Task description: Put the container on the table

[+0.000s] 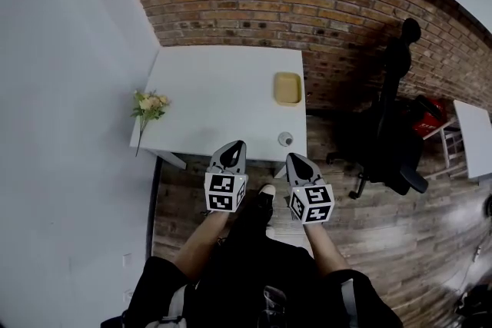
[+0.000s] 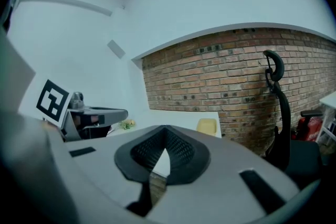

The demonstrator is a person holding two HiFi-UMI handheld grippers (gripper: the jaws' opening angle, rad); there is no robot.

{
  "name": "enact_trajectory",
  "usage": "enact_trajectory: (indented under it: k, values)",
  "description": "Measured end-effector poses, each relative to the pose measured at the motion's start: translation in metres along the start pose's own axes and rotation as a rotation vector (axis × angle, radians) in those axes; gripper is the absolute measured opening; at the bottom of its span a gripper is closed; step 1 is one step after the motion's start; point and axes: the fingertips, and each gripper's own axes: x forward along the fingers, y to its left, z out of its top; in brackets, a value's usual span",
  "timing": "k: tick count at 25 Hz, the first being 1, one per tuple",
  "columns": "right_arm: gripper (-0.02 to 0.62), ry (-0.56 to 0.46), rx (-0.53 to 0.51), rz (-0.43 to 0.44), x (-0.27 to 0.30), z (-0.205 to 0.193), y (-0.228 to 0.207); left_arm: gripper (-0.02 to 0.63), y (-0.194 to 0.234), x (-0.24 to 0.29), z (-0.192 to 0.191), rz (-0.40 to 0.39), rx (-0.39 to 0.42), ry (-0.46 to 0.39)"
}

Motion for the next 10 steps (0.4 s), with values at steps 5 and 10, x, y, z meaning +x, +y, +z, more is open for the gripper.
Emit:
enact_trajectory:
  k: [5,10]
  values:
    - [0.021,0.003,-0.006,0.001,-0.005,-0.001,0.007,0.023,-0.002,-0.008,-0.003,-0.006,-0.003,-0.003]
    - [0.021,0.006,-0.007,0.001,-0.009,-0.005,0.009,0.023,-0.003,-0.013,-0.008,-0.005,-0.006,-0.001]
